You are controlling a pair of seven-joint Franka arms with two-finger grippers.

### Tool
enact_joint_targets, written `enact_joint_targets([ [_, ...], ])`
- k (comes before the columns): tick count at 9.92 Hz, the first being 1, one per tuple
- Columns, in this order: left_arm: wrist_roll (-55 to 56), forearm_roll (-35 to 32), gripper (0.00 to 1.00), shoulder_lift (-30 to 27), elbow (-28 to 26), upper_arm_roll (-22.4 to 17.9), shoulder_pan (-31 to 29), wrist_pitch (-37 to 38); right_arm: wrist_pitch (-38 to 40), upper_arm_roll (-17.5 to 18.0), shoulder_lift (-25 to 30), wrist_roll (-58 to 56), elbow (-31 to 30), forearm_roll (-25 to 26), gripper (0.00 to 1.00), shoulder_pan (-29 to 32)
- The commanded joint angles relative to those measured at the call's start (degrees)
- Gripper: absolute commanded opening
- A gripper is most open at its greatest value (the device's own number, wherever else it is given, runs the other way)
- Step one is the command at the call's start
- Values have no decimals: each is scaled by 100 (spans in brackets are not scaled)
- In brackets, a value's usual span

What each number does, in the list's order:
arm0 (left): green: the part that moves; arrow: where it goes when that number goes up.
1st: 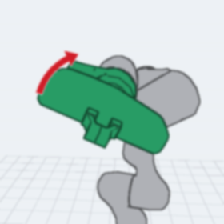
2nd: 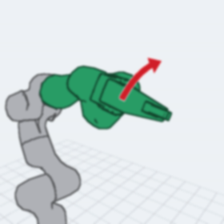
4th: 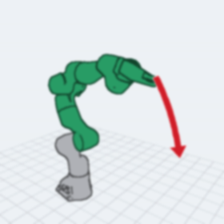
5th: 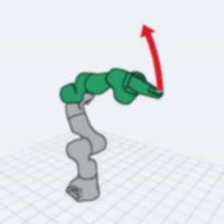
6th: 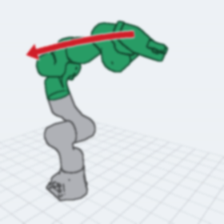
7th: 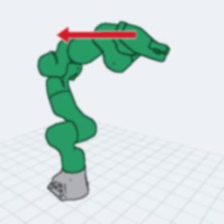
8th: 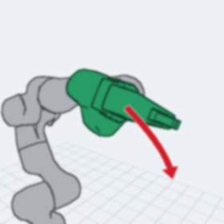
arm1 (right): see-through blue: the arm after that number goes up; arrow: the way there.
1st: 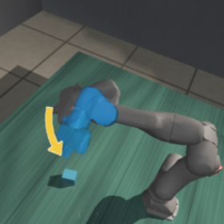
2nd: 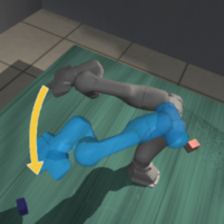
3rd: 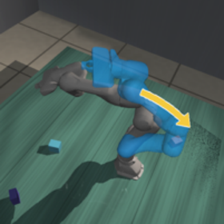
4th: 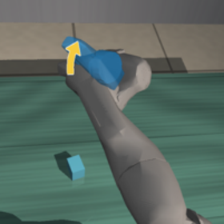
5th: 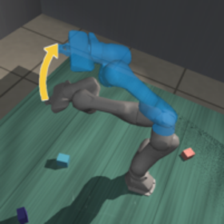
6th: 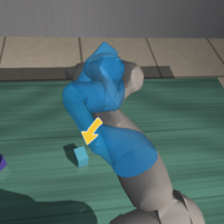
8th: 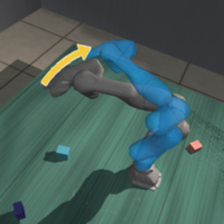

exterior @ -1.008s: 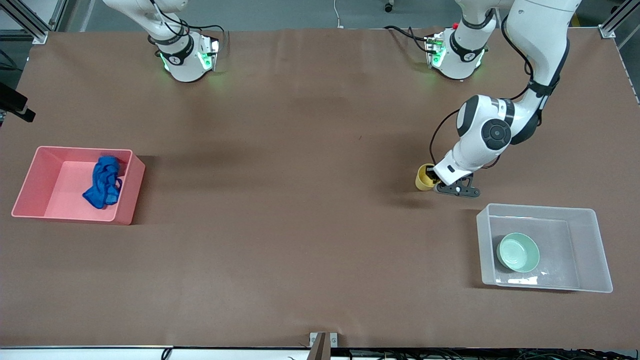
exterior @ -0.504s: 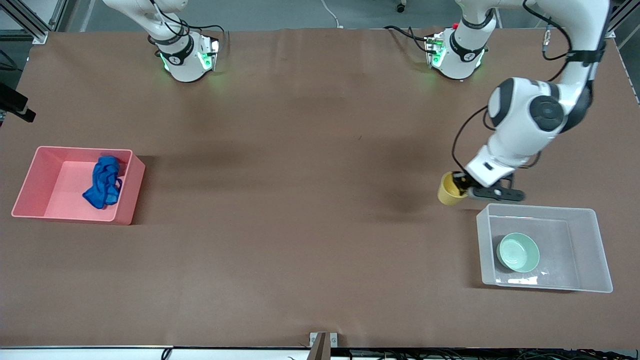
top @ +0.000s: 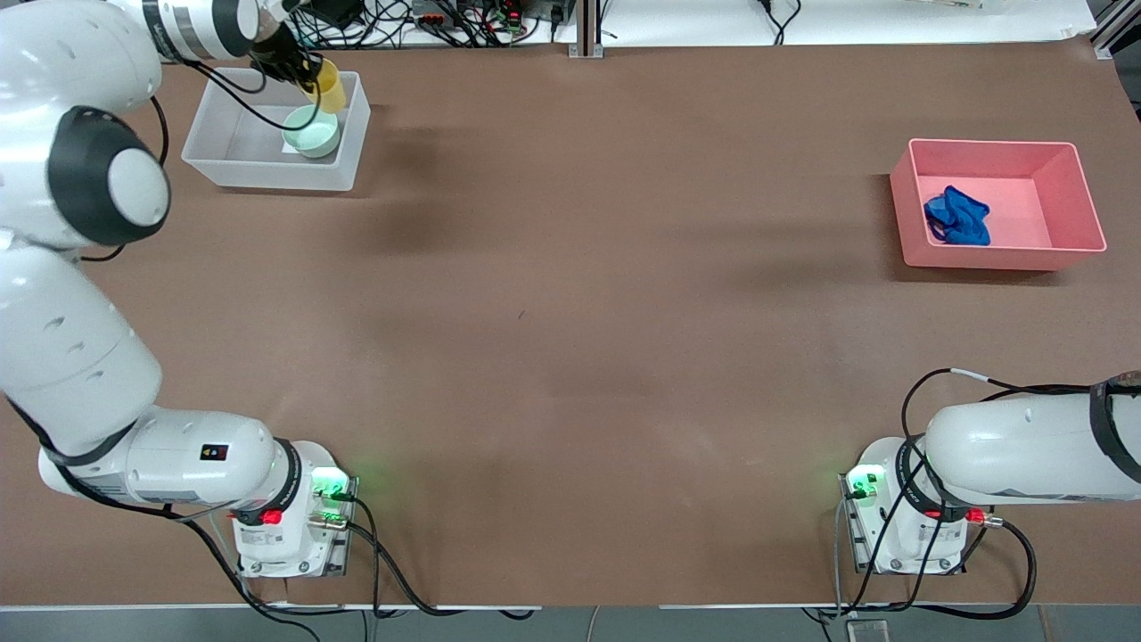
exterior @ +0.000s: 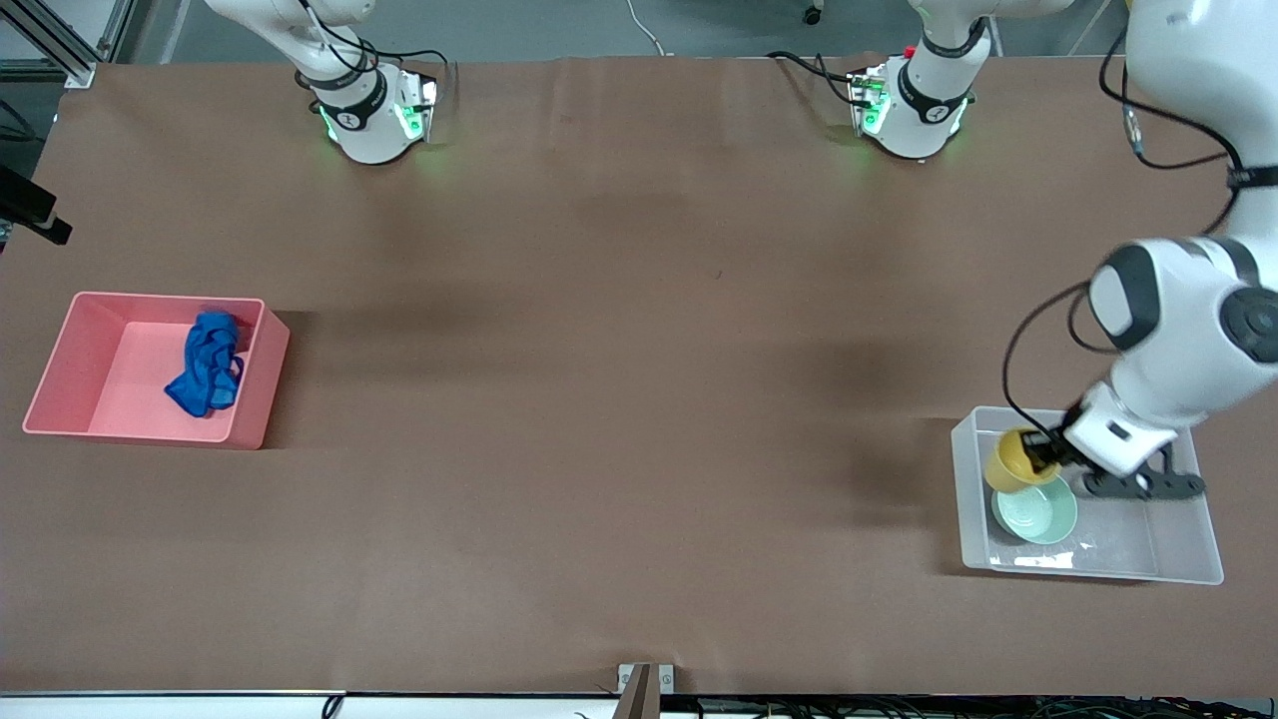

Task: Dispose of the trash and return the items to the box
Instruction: 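Carry the yellow cup into the green bowl and release it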

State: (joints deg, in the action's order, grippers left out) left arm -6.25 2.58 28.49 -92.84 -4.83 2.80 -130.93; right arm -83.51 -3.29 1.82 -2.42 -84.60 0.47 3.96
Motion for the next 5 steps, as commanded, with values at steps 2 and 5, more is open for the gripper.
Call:
enact_joint_targets([
  [2,-1182,760,0,1254,1057,-534,-122,349,80,13,3,-39,31,32,100,8],
  [5,-1317,787,1,1553,1023,-562,-218,288,80,13,3,-30,31,32,100,8],
])
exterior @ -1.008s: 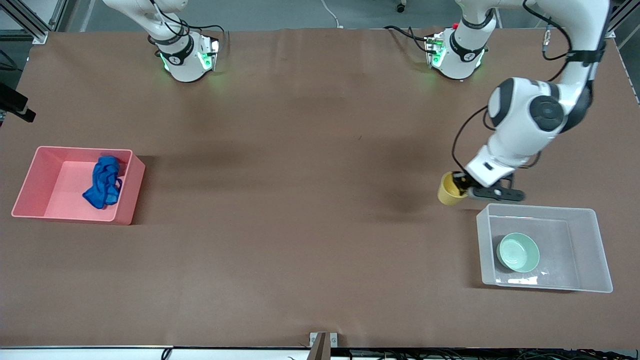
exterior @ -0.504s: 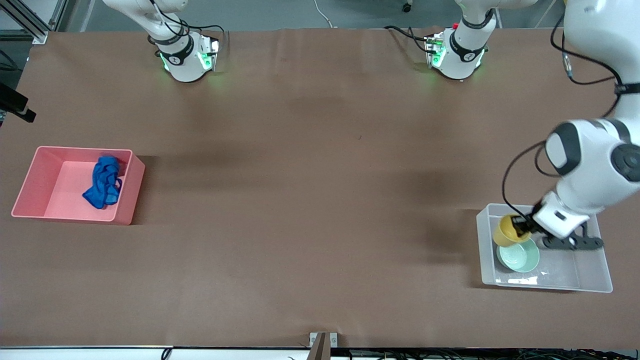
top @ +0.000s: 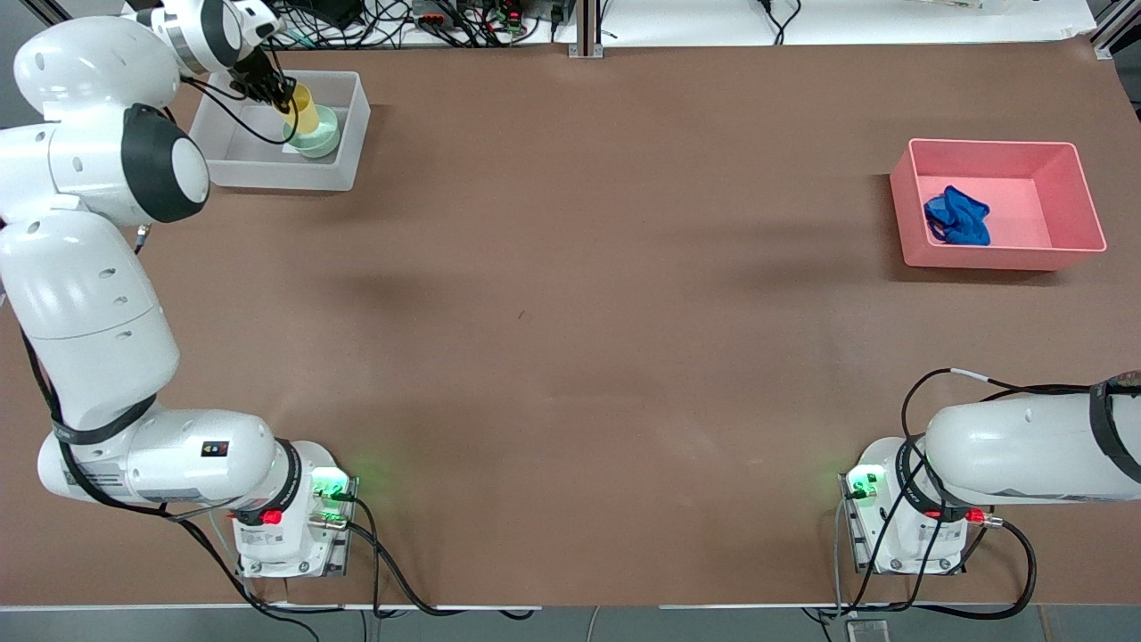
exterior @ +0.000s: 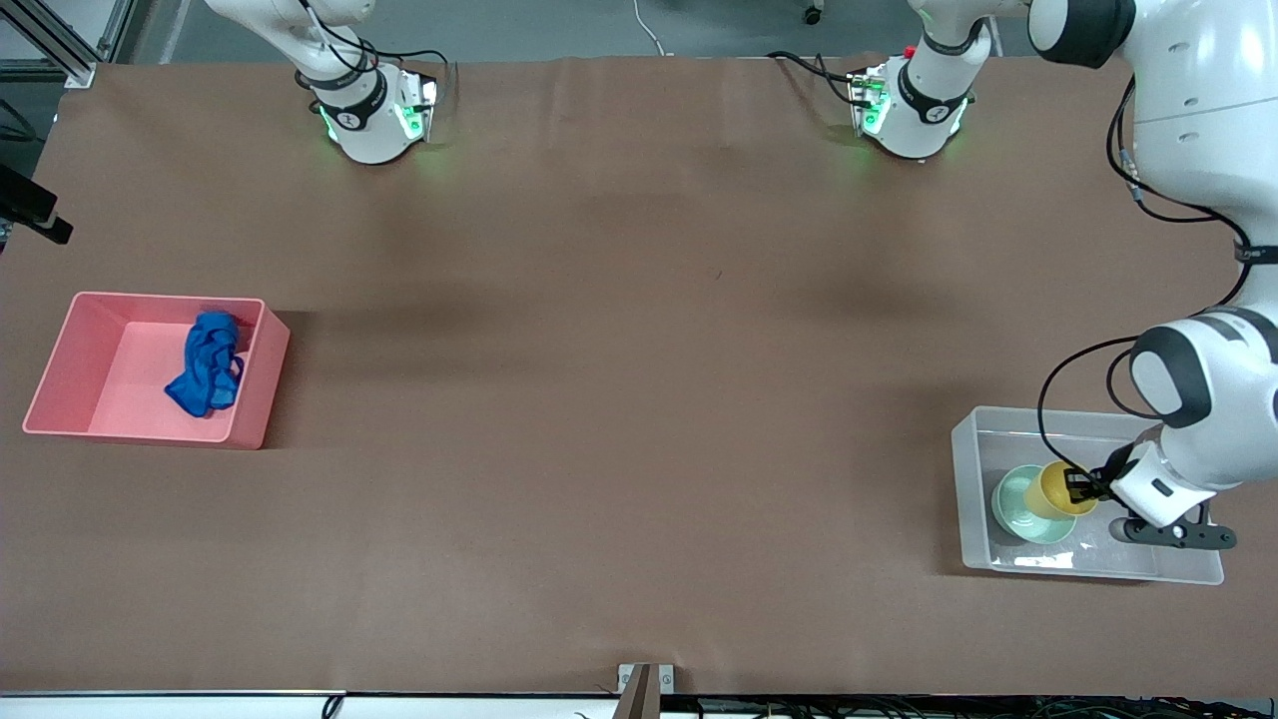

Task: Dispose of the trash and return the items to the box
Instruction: 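Carry the yellow cup into the green bowl and release it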

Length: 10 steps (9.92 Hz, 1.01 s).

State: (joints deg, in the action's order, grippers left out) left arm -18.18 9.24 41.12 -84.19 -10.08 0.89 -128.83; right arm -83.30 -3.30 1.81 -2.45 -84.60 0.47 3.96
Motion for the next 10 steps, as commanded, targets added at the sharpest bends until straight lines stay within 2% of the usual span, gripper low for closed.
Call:
enact_joint_targets([
  [1,-133,252,7,352,158,-29,-54,60,59,14,3,-36,31,32,100,8],
  [2,-133,384,21,310,158,-38,-45,60,59,14,3,-37,31,32,100,8],
  [3,-115,351,68,213,140,-38,-45,60,59,14,3,-37,31,32,100,8],
  [4,-106,333,100,38,123,-38,-19,104,68,14,3,-37,31,32,100,8],
  [6,-167,307,100,-662,-70,-38,-19,435,68,14,3,-37,31,32,100,8],
  [7,-577,219,100,-1084,-140,-38,-27,847,68,14,3,-37,31,32,100,8],
  [10,-494,122,100,-2323,-360,6,113,2112,94,14,3,-37,31,32,100,8],
])
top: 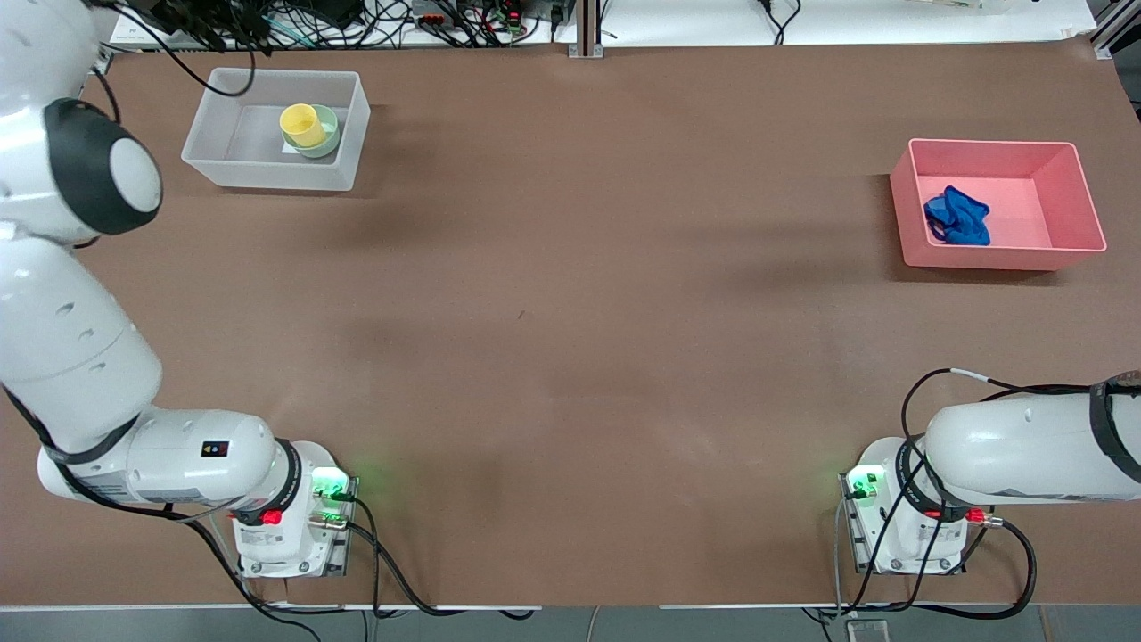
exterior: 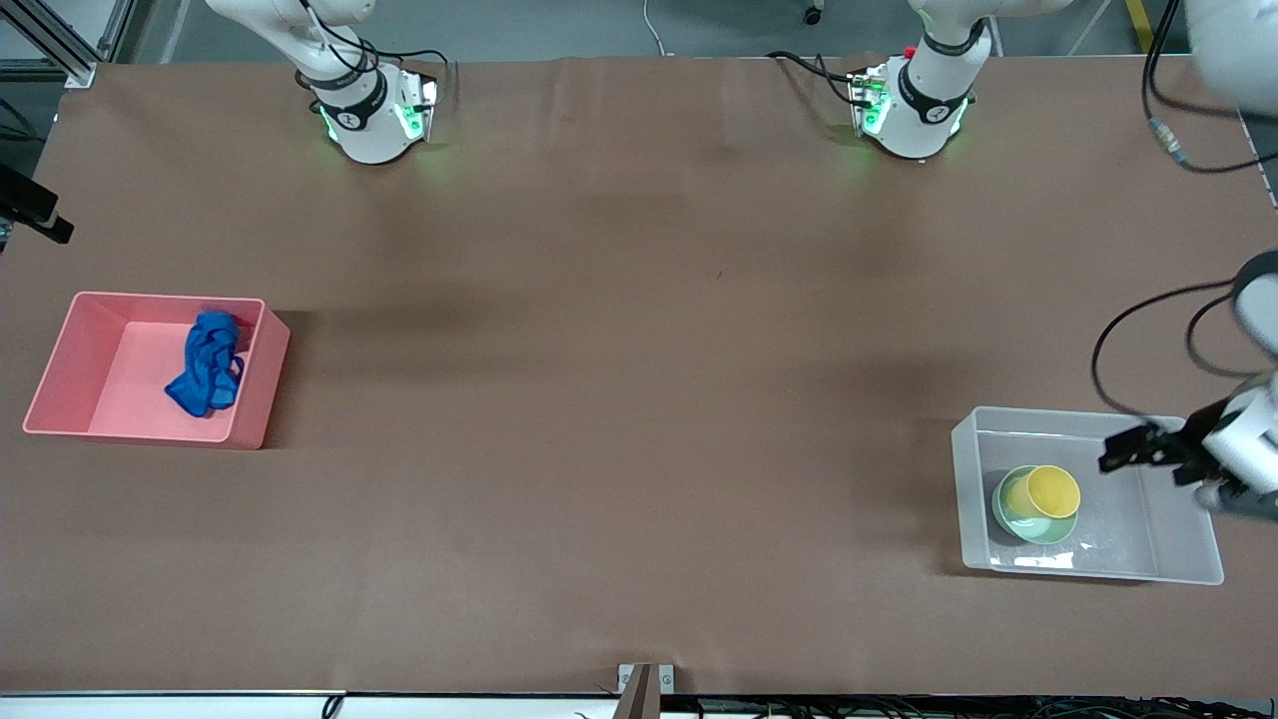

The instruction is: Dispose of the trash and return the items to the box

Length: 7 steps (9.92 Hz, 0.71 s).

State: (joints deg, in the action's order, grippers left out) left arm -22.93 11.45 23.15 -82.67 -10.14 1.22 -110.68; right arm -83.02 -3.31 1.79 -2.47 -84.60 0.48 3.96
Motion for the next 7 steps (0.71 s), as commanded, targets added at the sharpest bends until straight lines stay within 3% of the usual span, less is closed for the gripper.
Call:
enact_joint_targets([
  [1,199,-378,100,-922,-522,134,89,728,67,15,6,-34,32,32,100,17],
  [3,979,-1203,100,-1783,-705,765,80,1581,67,24,6,-43,32,23,100,44],
  [4,1244,-1337,100,-2318,-1150,994,63,1620,67,24,6,-34,32,23,100,44],
  [7,2009,-1303,98,-2999,-1507,1040,71,2014,67,24,6,-43,32,23,100,44],
])
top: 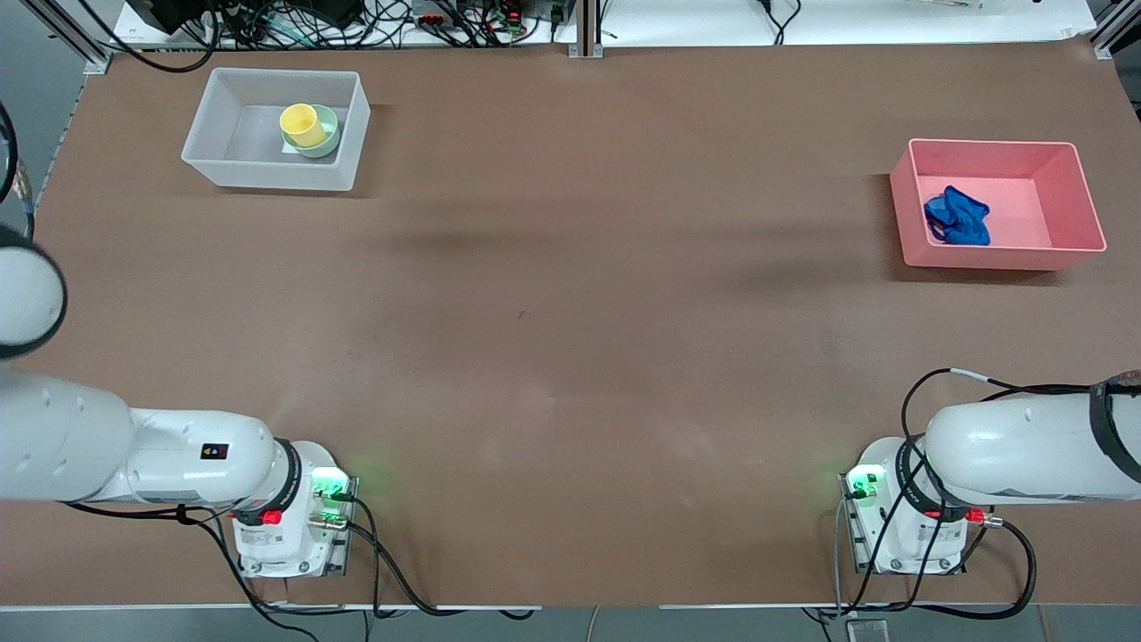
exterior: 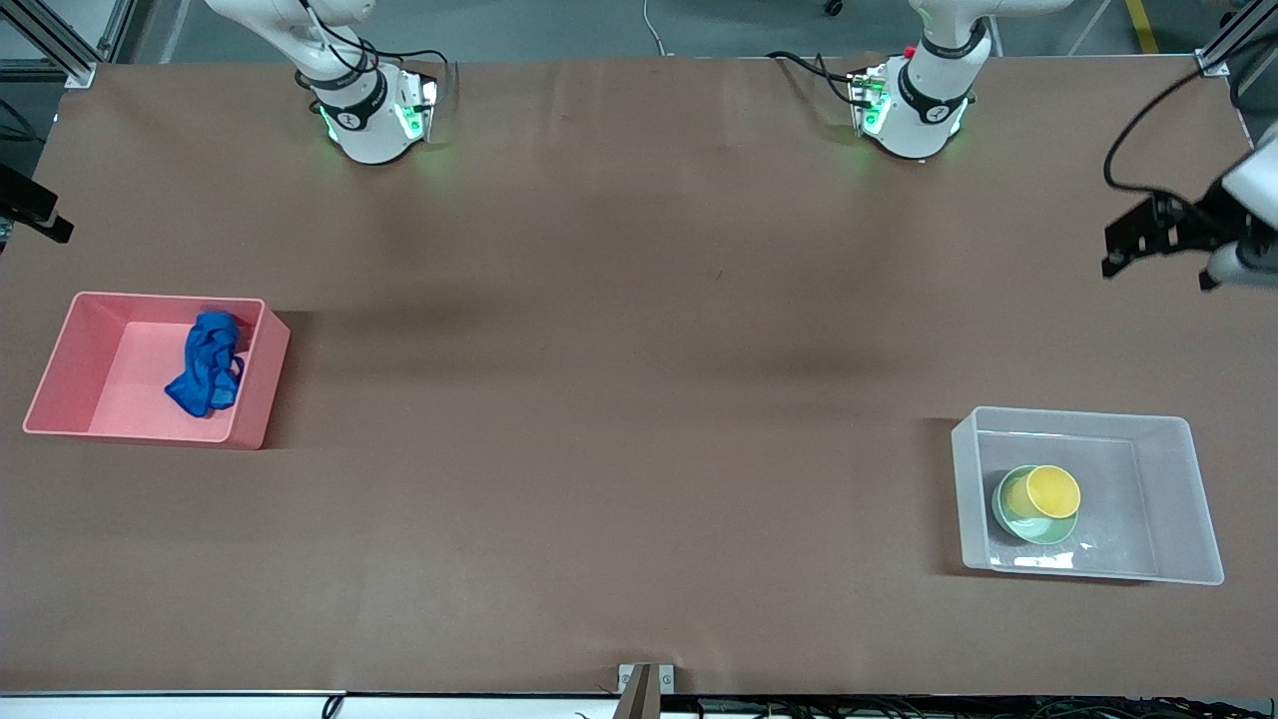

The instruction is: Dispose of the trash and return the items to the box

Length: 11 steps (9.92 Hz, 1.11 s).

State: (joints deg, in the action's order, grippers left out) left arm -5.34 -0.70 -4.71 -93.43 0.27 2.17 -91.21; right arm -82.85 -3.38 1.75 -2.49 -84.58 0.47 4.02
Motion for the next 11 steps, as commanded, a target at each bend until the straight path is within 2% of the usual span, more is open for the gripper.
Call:
enact_joint_targets([
  [1,287,-80,98,-162,-378,-1,-15,112,59,31,9,-41,30,23,100,28],
  [2,218,-88,100,-31,-195,-1,-7,103,50,31,9,-41,30,23,100,28],
  [4,270,-88,100,364,551,-1,46,226,59,22,9,-41,30,23,100,19],
  [5,287,-88,100,392,659,8,55,270,59,22,9,-41,30,23,100,37],
  [7,314,-36,100,392,660,52,46,585,59,31,9,-41,30,14,100,81],
  [11,481,87,100,384,607,61,20,622,59,22,9,-32,30,23,100,20],
])
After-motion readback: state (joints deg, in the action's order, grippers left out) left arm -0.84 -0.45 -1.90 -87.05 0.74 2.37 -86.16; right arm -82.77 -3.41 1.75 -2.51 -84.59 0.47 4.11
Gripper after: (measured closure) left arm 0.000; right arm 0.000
